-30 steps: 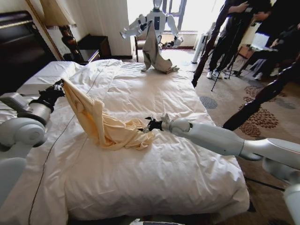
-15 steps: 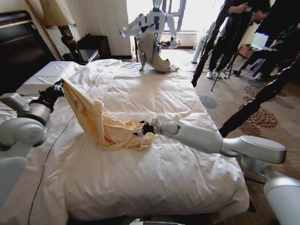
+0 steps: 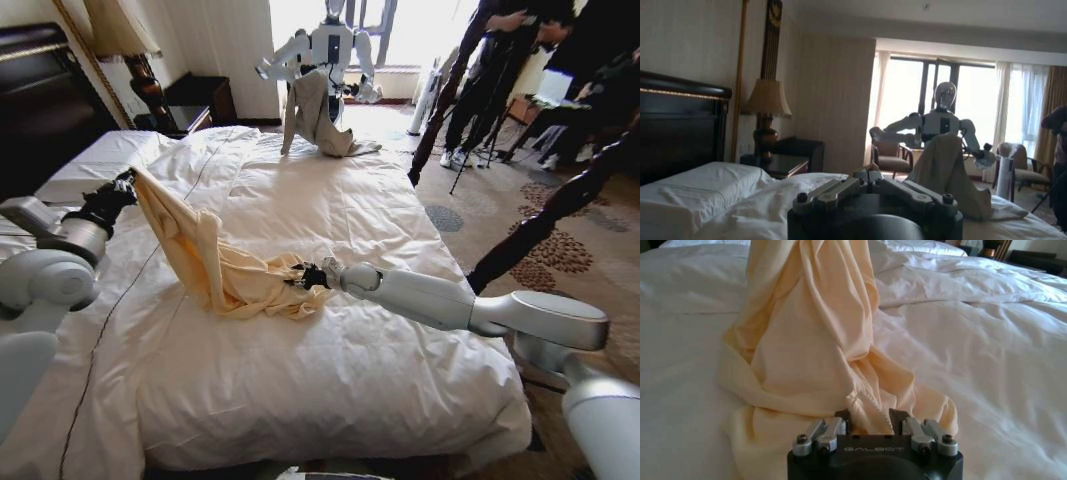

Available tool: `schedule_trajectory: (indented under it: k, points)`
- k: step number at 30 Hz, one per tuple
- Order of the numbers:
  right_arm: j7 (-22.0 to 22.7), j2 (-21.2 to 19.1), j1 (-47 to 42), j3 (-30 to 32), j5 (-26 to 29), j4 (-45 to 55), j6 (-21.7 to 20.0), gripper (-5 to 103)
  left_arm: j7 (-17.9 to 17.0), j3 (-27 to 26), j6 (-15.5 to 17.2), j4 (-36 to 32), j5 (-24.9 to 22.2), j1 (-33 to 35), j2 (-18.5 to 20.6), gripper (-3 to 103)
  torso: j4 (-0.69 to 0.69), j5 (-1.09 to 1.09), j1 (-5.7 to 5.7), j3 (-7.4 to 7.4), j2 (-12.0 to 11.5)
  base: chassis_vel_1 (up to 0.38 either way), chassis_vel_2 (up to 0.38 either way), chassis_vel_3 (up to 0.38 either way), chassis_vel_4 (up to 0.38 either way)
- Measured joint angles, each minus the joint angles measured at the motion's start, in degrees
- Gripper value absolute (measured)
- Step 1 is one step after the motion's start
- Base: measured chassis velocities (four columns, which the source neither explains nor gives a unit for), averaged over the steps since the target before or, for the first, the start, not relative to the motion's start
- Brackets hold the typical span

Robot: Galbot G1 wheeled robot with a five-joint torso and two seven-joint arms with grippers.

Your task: Pick up the clothes from the bed and hang them on the clothes hanger.

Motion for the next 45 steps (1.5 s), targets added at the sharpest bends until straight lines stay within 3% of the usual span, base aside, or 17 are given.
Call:
schedule_trajectory:
  k: [4, 7, 10, 19, 24, 29, 35, 45]
  points:
    - [1.3, -0.4, -0.3, 0.5, 0.4, 1.5, -0.3, 24, 0.1, 0.0, 0.0, 0.1, 0.0, 0.0, 0.3, 0, 0.00, 0.00, 0.00, 0.00, 0.0, 0.000, 0.000, 0.000, 0.000]
    - [2.6, -0.7, -0.8, 1.3, 0.8, 2.6, -0.6, 8, 0.3, 0.2, -0.1, 0.2, -0.1, -0.2, 0.8, 0, 0.01, 0.00, 0.00, 0.00, 0.0, 0.000, 0.000, 0.000, 0.000]
    - [4.1, -1.1, -1.1, 2.0, 1.8, 4.2, -1.1, -1, 0.7, 0.7, -0.2, 0.3, -0.5, -0.9, 1.4, 0, 0.00, 0.00, 0.00, 0.00, 0.0, 0.000, 0.000, 0.000, 0.000]
    - [6.8, -1.5, -1.7, 3.5, 4.1, 10.5, -2.4, -1, 2.0, 0.6, -1.4, 0.7, -1.9, -1.6, 4.0, 0, 0.01, 0.00, 0.00, 0.00, 0.0, 0.000, 0.000, 0.000, 0.000]
    - [7.4, -0.9, -1.0, 2.9, 5.6, 15.4, -3.1, -1, 3.4, 0.5, -2.3, 1.7, -4.1, -3.4, 7.5, 0, -0.01, -0.01, 0.00, 0.00, 0.0, 0.000, 0.000, 0.000, 0.000]
    - [7.8, 2.7, -0.7, 2.2, 6.6, 17.5, -3.2, 0, 3.9, 0.4, -2.6, 1.9, -7.6, -6.4, 11.7, 0, 0.01, -0.01, 0.00, 0.00, 0.0, 0.000, 0.000, 0.000, 0.000]
    - [9.7, 7.2, -1.0, 3.5, 7.8, 17.2, -3.6, 0, 5.6, 1.0, -2.9, 1.1, -11.3, -8.9, 14.0, 0, 0.00, 0.00, 0.00, 0.00, 0.0, 0.000, 0.000, 0.000, 0.000]
    - [12.2, 22.1, -0.6, 8.5, 7.9, 7.8, -2.9, 0, 8.3, -0.3, -5.2, -1.3, -15.8, -9.0, 16.7, 0, 0.01, -0.03, 0.00, 0.00, 0.0, 0.000, 0.000, 0.000, 0.000]
